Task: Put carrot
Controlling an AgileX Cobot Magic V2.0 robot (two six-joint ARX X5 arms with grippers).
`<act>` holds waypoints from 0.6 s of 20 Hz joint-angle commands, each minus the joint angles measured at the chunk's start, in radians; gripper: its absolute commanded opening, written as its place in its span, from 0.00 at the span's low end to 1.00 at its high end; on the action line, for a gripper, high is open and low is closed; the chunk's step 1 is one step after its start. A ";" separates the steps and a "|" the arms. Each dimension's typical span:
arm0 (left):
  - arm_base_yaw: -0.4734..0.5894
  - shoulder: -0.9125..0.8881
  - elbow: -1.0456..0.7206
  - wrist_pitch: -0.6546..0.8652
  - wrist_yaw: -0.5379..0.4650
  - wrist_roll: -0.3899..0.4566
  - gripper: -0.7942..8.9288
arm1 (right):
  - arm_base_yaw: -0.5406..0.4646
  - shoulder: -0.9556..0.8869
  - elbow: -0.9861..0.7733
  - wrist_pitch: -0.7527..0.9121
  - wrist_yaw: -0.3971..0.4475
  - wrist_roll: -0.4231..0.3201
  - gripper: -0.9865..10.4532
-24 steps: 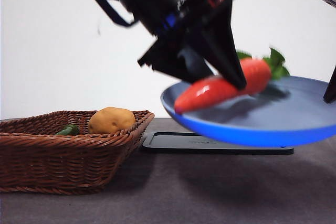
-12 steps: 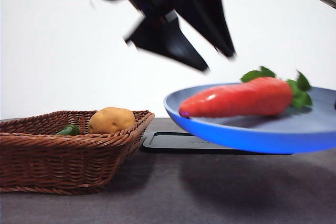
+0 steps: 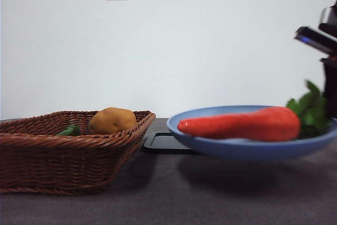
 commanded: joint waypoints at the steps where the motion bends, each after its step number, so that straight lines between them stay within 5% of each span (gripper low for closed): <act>1: -0.008 -0.050 0.015 0.002 -0.004 -0.003 0.32 | -0.031 0.143 0.115 0.048 -0.004 -0.005 0.09; 12: -0.008 -0.069 0.015 -0.061 -0.028 -0.002 0.32 | -0.058 0.686 0.597 0.050 -0.030 0.034 0.09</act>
